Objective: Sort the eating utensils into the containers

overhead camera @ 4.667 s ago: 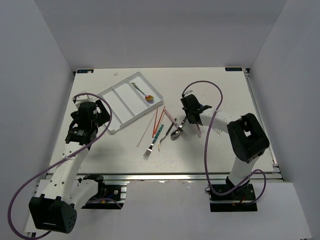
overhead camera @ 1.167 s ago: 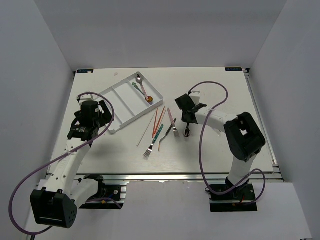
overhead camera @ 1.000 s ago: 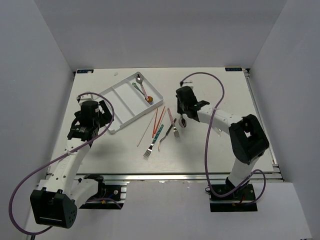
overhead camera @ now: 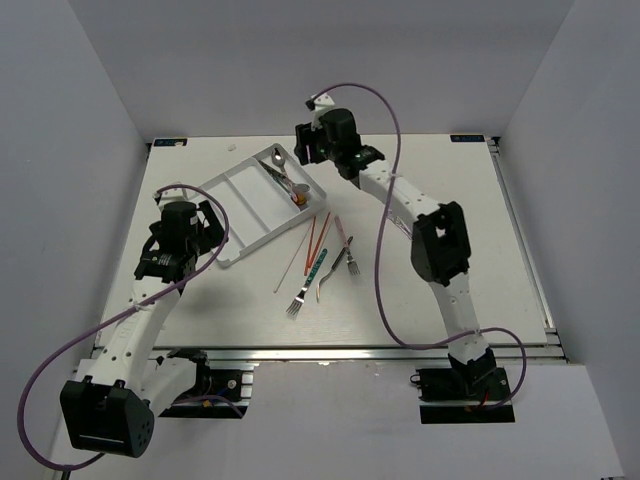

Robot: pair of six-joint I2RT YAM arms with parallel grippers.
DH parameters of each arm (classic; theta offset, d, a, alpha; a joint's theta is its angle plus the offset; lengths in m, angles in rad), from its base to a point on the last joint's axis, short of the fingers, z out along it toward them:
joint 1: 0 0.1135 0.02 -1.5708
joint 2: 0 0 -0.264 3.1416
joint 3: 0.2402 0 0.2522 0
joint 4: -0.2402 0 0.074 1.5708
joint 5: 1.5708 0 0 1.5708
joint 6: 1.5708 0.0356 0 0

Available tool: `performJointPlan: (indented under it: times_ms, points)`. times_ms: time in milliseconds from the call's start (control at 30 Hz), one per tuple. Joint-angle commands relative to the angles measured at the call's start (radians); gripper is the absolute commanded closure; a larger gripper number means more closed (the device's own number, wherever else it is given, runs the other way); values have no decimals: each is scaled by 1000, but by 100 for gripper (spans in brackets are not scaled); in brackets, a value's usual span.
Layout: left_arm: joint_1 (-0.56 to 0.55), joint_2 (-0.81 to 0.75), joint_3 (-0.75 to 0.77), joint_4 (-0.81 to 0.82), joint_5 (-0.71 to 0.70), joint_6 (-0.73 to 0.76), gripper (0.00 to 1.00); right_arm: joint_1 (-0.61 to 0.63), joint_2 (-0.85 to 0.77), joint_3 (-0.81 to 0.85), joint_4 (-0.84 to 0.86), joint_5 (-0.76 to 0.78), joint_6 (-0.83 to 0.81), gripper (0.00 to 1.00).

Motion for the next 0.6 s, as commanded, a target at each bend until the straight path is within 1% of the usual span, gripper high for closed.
performJointPlan:
  times_ms: [0,33,67,100,233,333,567]
  points:
    - [3,-24,18,12,-5,8,2,1,-218,-100,-248,219,62,37]
    - [3,-24,18,12,-8,8,2,0,-288,-233,-277,248,90,39]
    - [3,-22,18,13,-7,8,2,1,-323,-299,-321,280,121,40]
    - [3,-18,18,15,-2,8,2,4,-391,-437,-326,278,189,44]
    - [3,-5,19,12,-1,6,2,21,-489,-657,-314,268,222,43]
    - [4,-5,18,10,-5,8,2,31,-506,-732,-291,215,207,42]
    - [3,-4,16,10,4,12,2,51,-430,-717,-306,190,175,41]
